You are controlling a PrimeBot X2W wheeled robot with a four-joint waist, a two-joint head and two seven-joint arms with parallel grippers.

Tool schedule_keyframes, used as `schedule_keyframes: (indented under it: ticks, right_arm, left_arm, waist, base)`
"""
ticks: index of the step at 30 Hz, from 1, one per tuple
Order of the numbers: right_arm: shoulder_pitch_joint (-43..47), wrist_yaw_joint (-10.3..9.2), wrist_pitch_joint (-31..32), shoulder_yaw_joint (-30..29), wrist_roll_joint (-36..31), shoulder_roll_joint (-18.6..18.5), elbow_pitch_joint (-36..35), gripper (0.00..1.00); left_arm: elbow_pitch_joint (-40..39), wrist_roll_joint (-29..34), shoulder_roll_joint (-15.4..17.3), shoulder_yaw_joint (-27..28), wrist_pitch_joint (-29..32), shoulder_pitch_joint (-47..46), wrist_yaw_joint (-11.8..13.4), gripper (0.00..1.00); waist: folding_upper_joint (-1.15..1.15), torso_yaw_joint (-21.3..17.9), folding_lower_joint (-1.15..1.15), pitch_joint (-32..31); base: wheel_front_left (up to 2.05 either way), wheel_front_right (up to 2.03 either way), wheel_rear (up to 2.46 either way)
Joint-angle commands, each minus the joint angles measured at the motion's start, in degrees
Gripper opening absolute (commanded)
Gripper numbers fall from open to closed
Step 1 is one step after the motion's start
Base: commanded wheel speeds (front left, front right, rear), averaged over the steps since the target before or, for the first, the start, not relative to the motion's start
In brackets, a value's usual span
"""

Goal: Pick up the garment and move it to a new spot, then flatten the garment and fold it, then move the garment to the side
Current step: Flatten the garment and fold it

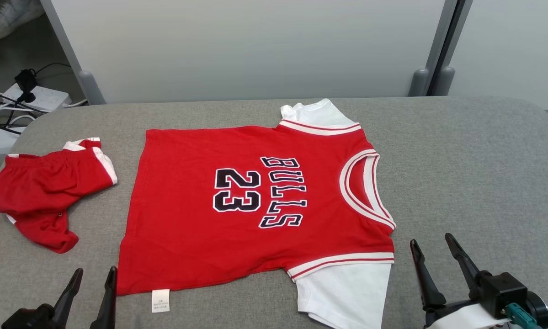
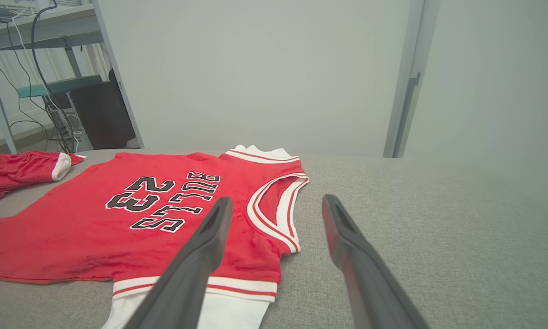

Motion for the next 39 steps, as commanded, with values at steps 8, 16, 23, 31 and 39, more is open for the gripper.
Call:
schedule_keyframes:
  ticks: [8,16,23,31,39]
  right_arm:
    - [-0.3,0.00,-1.2,-0.3,-0.8,-0.5,-1.8,1.00]
    - [-0.2,0.00,-1.3,0.3,-0.4,-0.5,-1.6,1.00]
    - [0.4,0.00,-1.3,2.3,0.9,-0.5,1.7,1.00]
    - [1.6,0.00,-1.1,7.6,3.0,-0.5,8.8,1.00]
    - [0.6,0.00,-1.2,12.2,6.8,-0.5,14.9,1.00]
  left_arm:
    - [0.1,1.2,-0.6,4.4,-0.5,-1.8,-0.1,1.00]
    - [0.2,0.7,-0.6,4.2,-0.5,-2.0,-0.1,1.00]
    - [0.0,-0.4,0.2,2.8,-0.5,-1.6,-0.1,1.00]
    - [-0.9,-2.8,2.3,0.3,-0.5,-1.8,-0.1,1.00]
    - [-1.7,-5.1,4.6,-1.9,-0.5,-2.3,-0.1,1.00]
  waist:
    - [0.00,0.0,0.00,0.0]
    - [0.00,0.0,0.00,0.3]
    - [0.00,0.1,0.00,1.4]
    - [0.00,0.5,0.00,4.3]
    - [0.00,0.9,0.00,6.6]
  base:
    - [0.00,0.00,0.00]
    - [0.00,0.00,0.00]
    - [0.00,0.00,0.00]
    - [0.00,0.00,0.00]
    - [0.00,0.00,0.00]
